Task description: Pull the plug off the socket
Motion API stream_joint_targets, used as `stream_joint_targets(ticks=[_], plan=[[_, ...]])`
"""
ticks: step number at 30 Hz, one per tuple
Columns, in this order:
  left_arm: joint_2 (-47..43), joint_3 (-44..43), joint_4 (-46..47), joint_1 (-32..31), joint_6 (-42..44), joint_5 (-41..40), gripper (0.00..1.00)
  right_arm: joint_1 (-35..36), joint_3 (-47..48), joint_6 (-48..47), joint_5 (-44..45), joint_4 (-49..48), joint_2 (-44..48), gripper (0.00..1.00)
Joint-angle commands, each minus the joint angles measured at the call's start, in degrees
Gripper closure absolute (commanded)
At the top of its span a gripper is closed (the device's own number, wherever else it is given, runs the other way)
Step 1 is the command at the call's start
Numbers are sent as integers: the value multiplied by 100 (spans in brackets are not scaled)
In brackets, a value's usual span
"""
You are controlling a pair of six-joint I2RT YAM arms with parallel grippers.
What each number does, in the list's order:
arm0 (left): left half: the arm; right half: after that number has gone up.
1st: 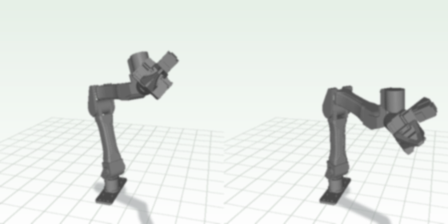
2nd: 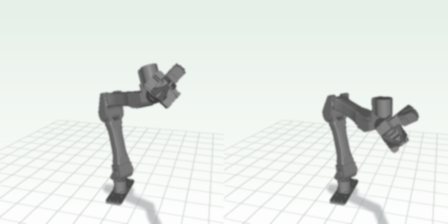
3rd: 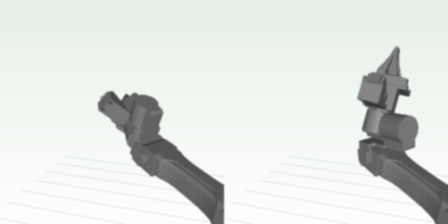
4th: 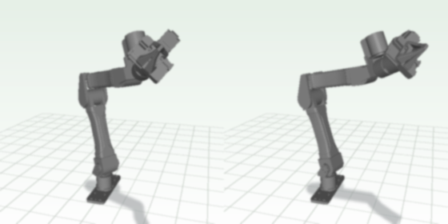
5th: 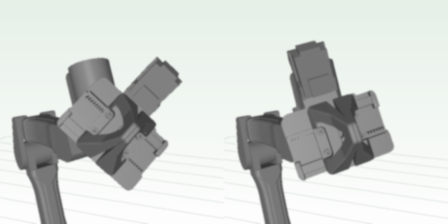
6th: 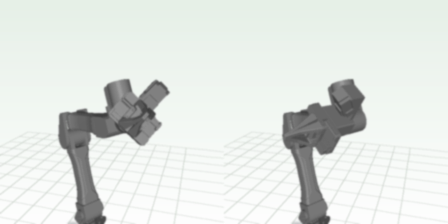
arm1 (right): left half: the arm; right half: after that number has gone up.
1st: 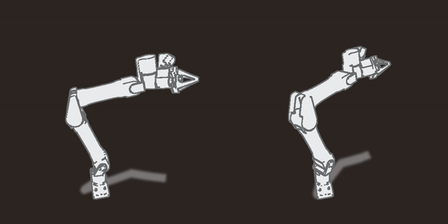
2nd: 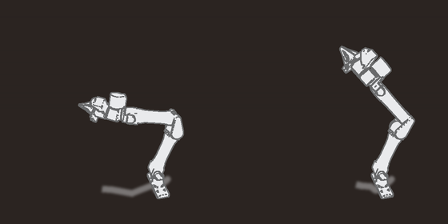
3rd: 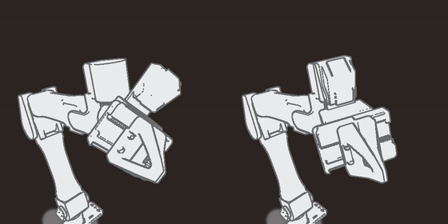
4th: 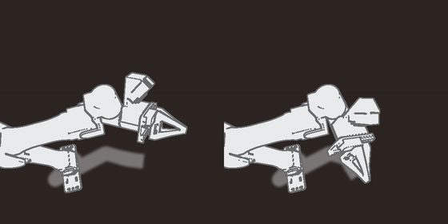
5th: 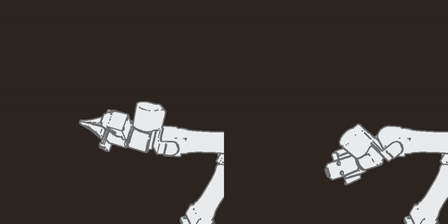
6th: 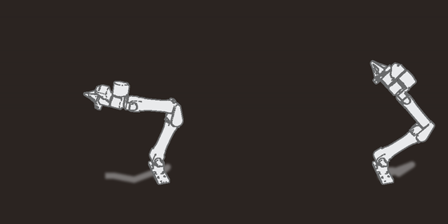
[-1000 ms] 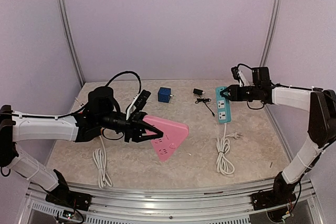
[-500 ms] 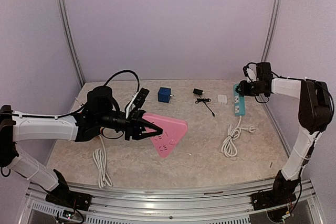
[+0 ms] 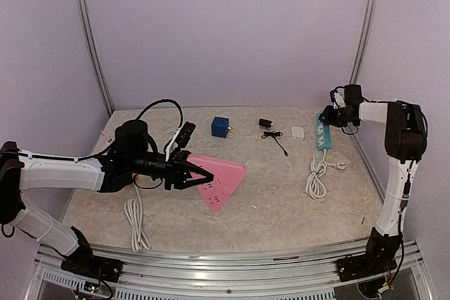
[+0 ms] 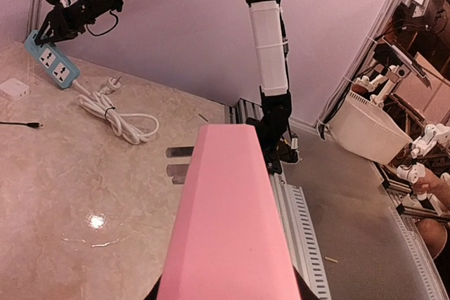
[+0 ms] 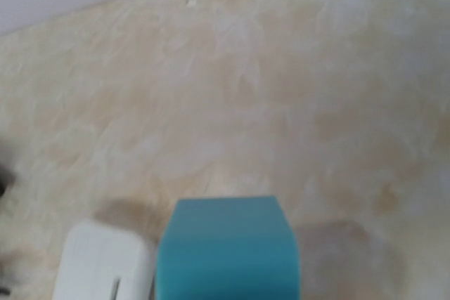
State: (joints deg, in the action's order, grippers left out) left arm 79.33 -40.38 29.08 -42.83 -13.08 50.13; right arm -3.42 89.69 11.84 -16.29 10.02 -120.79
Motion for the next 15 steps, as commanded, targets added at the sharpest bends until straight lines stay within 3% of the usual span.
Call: stream_joint_targets(ticks=[1, 8, 11, 12, 13, 15], plan=[[27, 95, 405, 212, -193, 1, 100, -181, 429, 114, -316, -26, -559, 78], [89, 127, 502, 283, -298, -60, 100, -267, 702, 199, -254, 50, -857, 64], [112, 136, 480, 292, -309, -143, 100, -298, 833, 229, -145, 169, -947, 54], [124, 136, 458, 299, -309, -223, 100, -299, 871, 231, -146, 199, -961, 46], [134, 136, 436, 312, -323, -291, 100, -297, 900, 239, -97, 236, -963, 32], [158, 123, 404, 357, -363, -418, 100, -300, 931, 238, 58, 287, -925, 22]])
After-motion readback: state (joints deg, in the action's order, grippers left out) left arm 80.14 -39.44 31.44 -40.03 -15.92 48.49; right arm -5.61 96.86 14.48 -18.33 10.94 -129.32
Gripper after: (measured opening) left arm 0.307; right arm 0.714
